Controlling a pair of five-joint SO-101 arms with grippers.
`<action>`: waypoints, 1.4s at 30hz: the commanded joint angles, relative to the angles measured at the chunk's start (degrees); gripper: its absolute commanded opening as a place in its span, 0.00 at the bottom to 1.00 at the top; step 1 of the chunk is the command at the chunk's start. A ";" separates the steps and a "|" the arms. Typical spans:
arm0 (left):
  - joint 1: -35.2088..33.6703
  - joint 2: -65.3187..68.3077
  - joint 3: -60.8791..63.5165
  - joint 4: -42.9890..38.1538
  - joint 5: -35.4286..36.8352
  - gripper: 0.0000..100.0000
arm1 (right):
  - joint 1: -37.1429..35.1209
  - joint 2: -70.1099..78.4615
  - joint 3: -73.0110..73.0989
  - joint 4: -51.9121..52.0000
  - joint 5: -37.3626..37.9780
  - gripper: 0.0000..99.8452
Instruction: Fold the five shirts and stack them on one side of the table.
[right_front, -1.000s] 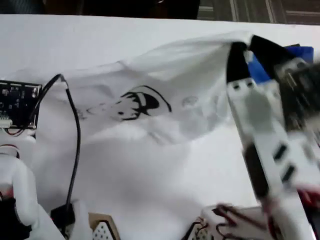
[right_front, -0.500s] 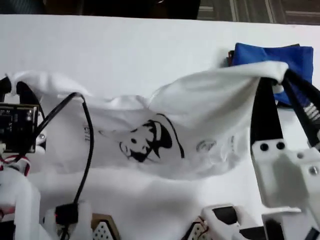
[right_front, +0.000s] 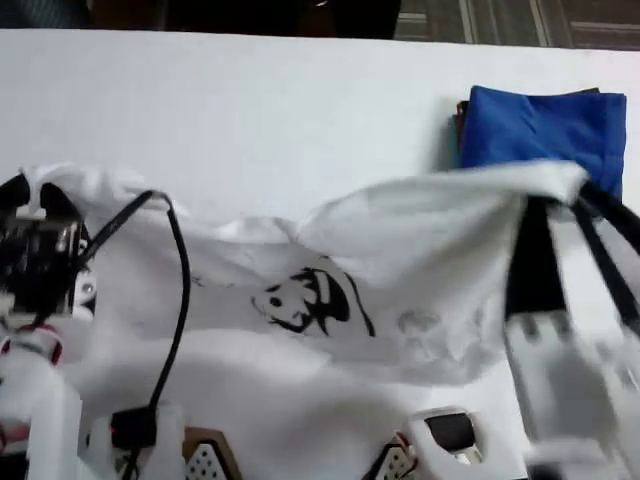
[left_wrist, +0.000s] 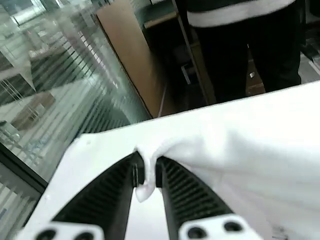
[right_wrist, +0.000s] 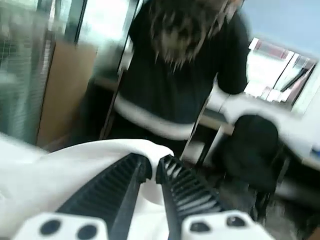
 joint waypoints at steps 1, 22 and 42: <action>0.09 0.35 5.93 -6.15 0.18 0.02 | -0.04 -0.13 12.48 -6.81 0.09 0.02; 4.57 45.98 -20.79 -10.64 0.09 0.02 | 0.40 15.96 40.70 -43.56 0.18 0.02; 1.93 73.23 -22.46 -5.01 -0.26 0.02 | 0.22 41.01 38.42 -30.73 -0.09 0.02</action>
